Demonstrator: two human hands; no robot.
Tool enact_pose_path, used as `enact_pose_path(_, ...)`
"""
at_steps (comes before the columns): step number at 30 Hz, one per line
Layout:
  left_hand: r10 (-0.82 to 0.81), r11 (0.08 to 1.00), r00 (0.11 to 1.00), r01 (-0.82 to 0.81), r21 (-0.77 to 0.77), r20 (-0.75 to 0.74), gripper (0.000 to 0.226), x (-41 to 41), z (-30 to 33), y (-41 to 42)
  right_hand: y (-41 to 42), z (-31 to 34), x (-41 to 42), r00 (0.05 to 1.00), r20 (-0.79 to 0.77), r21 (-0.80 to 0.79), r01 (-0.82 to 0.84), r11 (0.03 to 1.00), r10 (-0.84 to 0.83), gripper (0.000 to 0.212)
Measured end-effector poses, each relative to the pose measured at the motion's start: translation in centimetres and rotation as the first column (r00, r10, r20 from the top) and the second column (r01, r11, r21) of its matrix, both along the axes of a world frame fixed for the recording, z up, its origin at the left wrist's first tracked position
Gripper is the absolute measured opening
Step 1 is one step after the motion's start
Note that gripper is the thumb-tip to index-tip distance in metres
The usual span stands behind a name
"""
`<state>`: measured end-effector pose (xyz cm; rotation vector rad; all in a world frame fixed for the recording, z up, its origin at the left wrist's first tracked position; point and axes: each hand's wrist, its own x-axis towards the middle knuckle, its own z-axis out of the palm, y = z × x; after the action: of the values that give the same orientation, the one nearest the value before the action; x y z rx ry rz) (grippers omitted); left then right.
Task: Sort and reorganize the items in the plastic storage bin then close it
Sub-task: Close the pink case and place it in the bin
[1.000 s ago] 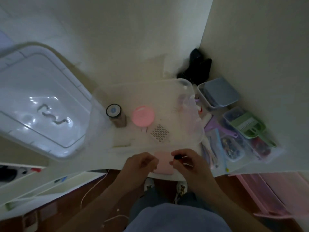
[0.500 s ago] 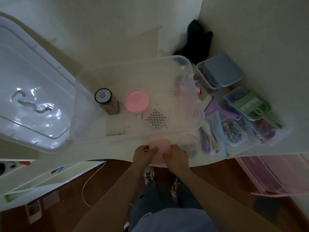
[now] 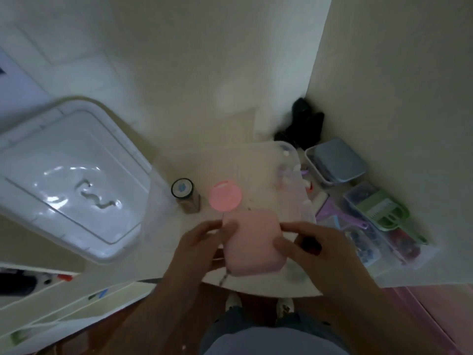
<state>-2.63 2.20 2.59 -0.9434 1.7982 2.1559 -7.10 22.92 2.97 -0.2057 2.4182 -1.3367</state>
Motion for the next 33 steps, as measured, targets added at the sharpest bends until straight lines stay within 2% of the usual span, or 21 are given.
enact_pose_path(3, 0.009, 1.0, 0.996, -0.007, 0.016, -0.091, 0.031, -4.0, 4.6, -1.6, -1.3, 4.0, -3.1, 0.984, -0.169, -0.202, 0.027, 0.979, -0.062, 0.037)
enact_pose_path(5, 0.057, 0.997, 0.988, -0.05, 0.052, -0.141, 0.031, -6.7, 7.2, -2.0, -2.2, 6.1, -4.7, 0.937, -0.318, -0.253, 0.066, 0.965, -0.147, 0.039)
enact_pose_path(8, 0.121, 0.986, 0.965, -0.09, 0.139, -0.233, 0.028, -9.2, 10.0, -2.0, -4.0, 8.2, -5.3, 0.809, -0.528, -0.237, 0.15, 0.96, -0.257, 0.038)
enact_pose_path(10, 0.13, 0.984, 0.949, -0.088, 0.155, -0.287, 0.032, -10.0, 11.3, -1.8, -5.9, 9.0, -4.9, 0.73, -0.634, -0.174, 0.188, 0.967, -0.256, 0.042)
enact_pose_path(12, 0.13, 0.982, 0.938, -0.075, 0.175, -0.322, 0.037, -10.3, 12.2, -1.3, -7.5, 9.2, -5.0, 0.664, -0.71, -0.123, 0.212, 0.969, -0.236, 0.042)
enact_pose_path(15, 0.173, 0.959, 0.927, -0.081, 0.273, -0.333, 0.038, -10.4, 13.1, -0.9, -8.1, 9.2, -6.0, 0.58, -0.76, -0.158, 0.273, 0.949, -0.293, 0.029)
enact_pose_path(20, 0.231, 0.937, 0.93, -0.133, 0.323, -0.287, 0.031, -10.4, 13.2, -1.0, -6.8, 9.1, -6.6, 0.595, -0.763, -0.168, 0.193, 0.967, -0.252, 0.01)
enact_pose_path(24, 0.172, 0.969, 0.937, -0.105, 0.225, -0.304, 0.029, -10.2, 12.9, -0.9, -6.2, 9.4, -6.1, 0.618, -0.771, -0.114, 0.106, 0.988, -0.155, 0.005)
enact_pose_path(27, 0.124, 0.986, 0.943, -0.082, 0.145, -0.309, 0.025, -10.2, 12.9, -1.5, -4.5, 10.0, -6.6, 0.682, -0.701, -0.158, 0.136, 0.978, -0.208, 0.007)
enact_pose_path(30, -0.014, 0.998, 0.964, 0.029, 0.053, -0.264, 0.026, -10.0, 13.2, -2.9, -2.0, 10.5, -9.0, 0.755, -0.591, -0.22, 0.187, 0.957, -0.283, 0.007)
enact_pose_path(33, -0.14, 0.989, 0.972, 0.147, 0.024, -0.188, 0.036, -10.4, 13.5, -3.8, -1.5, 10.3, -10.7, 0.873, -0.47, -0.281, -0.01, 0.96, -0.129, 0.009)
